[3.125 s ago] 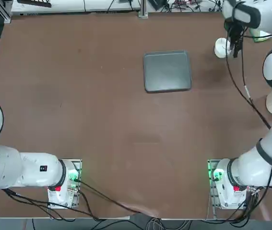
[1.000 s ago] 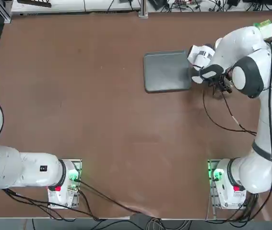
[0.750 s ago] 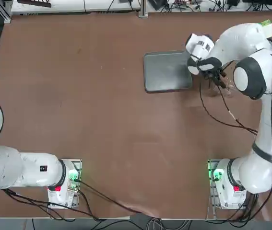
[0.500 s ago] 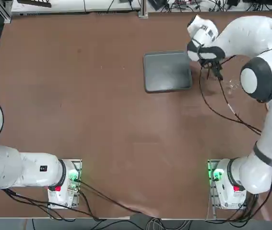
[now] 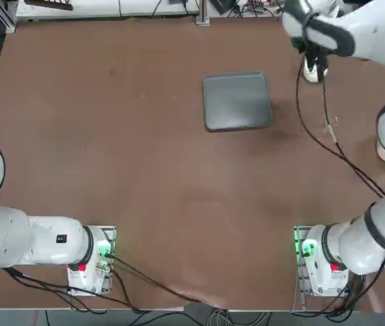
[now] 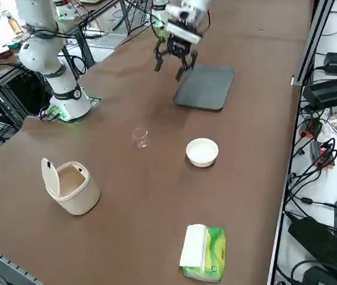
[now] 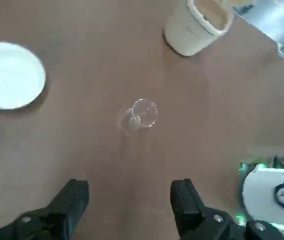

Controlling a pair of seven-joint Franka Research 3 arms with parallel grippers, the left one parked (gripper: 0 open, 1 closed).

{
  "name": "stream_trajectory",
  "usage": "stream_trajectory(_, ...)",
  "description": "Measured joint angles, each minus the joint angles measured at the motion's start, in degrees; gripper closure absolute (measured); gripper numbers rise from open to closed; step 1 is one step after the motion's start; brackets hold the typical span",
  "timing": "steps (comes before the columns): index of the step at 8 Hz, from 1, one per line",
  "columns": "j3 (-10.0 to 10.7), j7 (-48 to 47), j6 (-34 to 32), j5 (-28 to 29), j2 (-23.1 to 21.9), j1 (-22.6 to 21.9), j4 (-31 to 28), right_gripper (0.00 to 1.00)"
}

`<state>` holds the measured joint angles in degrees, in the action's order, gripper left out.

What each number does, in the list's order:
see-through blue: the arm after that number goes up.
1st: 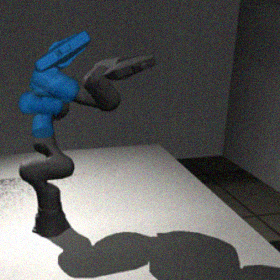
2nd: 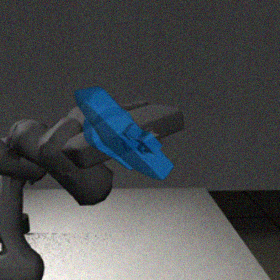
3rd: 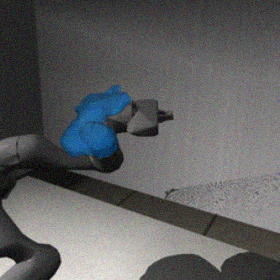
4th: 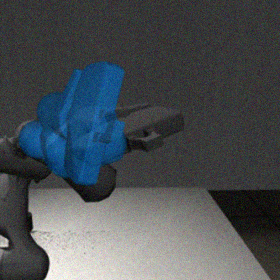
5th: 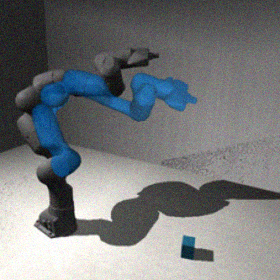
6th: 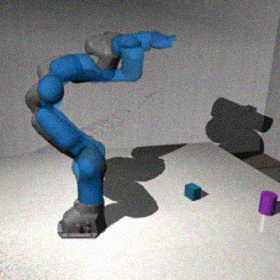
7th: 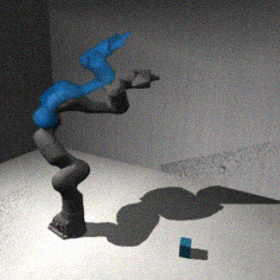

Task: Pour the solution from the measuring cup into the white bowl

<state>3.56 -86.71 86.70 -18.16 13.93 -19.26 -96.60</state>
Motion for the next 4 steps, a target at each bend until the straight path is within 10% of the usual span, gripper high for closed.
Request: stream_trajectory(4, 0.8, 42.7, -3.0, 6.6, -6.8, 8.7, 4.0, 0.00)
